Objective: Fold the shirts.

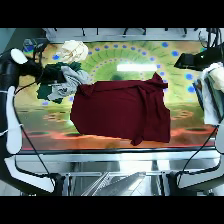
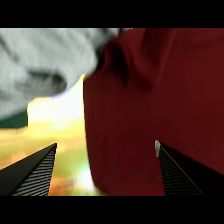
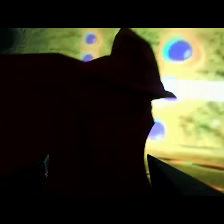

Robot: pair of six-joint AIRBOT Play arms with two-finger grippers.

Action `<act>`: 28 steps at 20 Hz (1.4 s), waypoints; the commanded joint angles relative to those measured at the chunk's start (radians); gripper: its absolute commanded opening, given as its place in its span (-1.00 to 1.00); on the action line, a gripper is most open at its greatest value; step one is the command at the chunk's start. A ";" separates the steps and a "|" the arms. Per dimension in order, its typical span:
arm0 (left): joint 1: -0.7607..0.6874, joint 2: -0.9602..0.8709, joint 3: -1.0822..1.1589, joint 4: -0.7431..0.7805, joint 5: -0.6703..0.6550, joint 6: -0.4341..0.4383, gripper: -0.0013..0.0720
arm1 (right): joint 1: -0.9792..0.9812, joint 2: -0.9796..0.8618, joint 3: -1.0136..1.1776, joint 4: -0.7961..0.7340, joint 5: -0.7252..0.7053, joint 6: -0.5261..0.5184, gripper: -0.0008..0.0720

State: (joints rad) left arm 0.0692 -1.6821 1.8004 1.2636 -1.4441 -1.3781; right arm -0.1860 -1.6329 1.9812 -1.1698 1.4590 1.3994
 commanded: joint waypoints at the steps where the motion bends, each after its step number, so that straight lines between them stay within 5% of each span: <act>1: 0.083 0.114 -0.270 -0.013 -0.108 -0.011 0.90 | -0.018 0.047 -0.021 0.120 0.189 0.018 0.94; 9: 0.156 0.140 -0.761 -0.302 0.101 0.190 0.90 | -0.014 0.263 -0.206 0.128 0.169 0.019 0.94; 11: 0.150 0.101 -0.773 -0.338 0.116 0.217 0.61 | -0.014 0.313 -0.235 0.127 0.168 0.019 0.94; 12: 0.143 0.079 -0.772 -0.351 0.116 0.230 0.61 | -0.014 0.333 -0.241 0.127 0.166 0.020 0.94; 22: 0.027 0.056 -0.772 -0.351 0.227 0.225 0.55 | -0.014 0.443 -0.245 0.085 0.155 0.042 0.94; 25: -0.018 0.057 -0.770 -0.350 0.241 0.225 -0.68 | -0.014 0.451 -0.246 0.048 0.186 0.038 0.94; 26: -0.022 0.058 -0.769 -0.351 0.238 0.224 -0.92 | -0.014 0.454 -0.257 0.013 0.198 0.024 0.94; 28: -0.019 0.076 -0.769 -0.348 0.217 0.199 -0.92 | -0.032 0.483 -0.367 -0.080 0.184 0.008 0.94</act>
State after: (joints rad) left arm 0.0631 -1.6215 1.0286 0.9264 -1.2053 -1.1576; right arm -0.2043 -1.1759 1.6962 -1.1458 1.6390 1.4265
